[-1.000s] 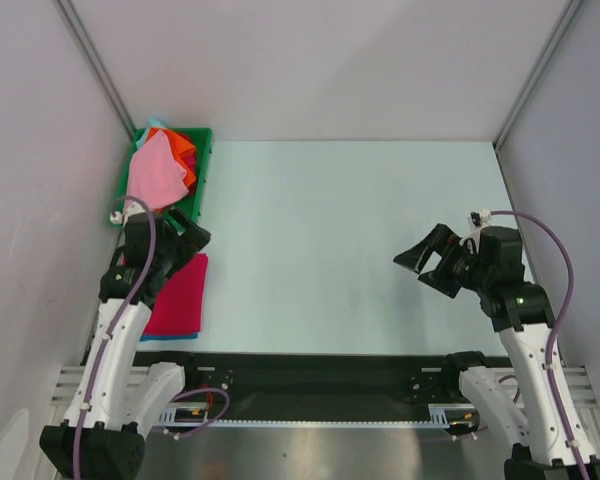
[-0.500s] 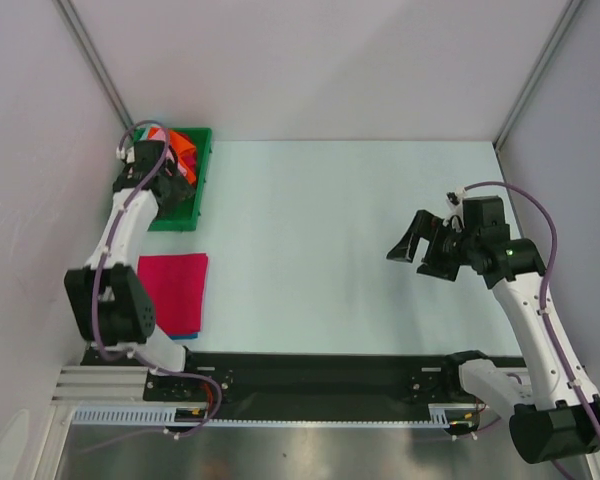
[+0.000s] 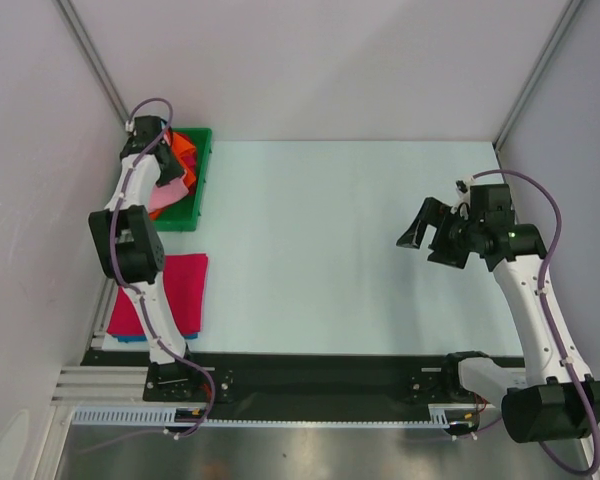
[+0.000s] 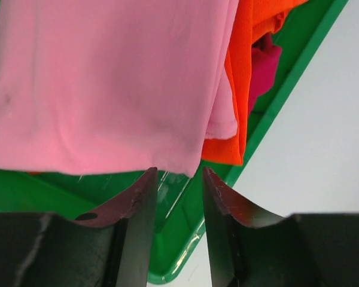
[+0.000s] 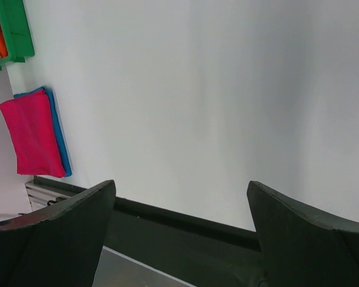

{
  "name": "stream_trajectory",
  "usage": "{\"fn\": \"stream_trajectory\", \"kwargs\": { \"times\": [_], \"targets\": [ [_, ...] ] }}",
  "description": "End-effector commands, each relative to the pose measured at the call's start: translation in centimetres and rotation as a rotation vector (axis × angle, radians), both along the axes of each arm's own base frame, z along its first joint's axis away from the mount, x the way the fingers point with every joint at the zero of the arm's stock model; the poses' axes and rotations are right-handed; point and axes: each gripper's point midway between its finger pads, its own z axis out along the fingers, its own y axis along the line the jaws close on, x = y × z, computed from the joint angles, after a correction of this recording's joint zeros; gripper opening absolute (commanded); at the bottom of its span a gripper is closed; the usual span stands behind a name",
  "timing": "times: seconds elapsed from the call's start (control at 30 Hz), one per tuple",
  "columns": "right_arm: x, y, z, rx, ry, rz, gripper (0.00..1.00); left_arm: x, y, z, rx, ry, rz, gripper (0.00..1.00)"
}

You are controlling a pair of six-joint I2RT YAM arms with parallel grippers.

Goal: Fold and stack the t-shirts
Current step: Grab the tshirt from the pile

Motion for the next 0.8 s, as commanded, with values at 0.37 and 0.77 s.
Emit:
{"fn": "stream_trajectory", "kwargs": {
  "times": [0.37, 0.77],
  "targets": [
    [0.8, -1.0, 1.2, 0.007, -0.028, -0.030, 1.00, 4.0, 1.5, -1.2, -0.018, -0.049, -0.045, 0.47],
    [0.5, -0.7, 0.9, 0.022, -0.010, -0.024, 1.00, 3.9, 0.4, -0.3, -0.085, -0.125, -0.045, 0.59]
  ]
}}
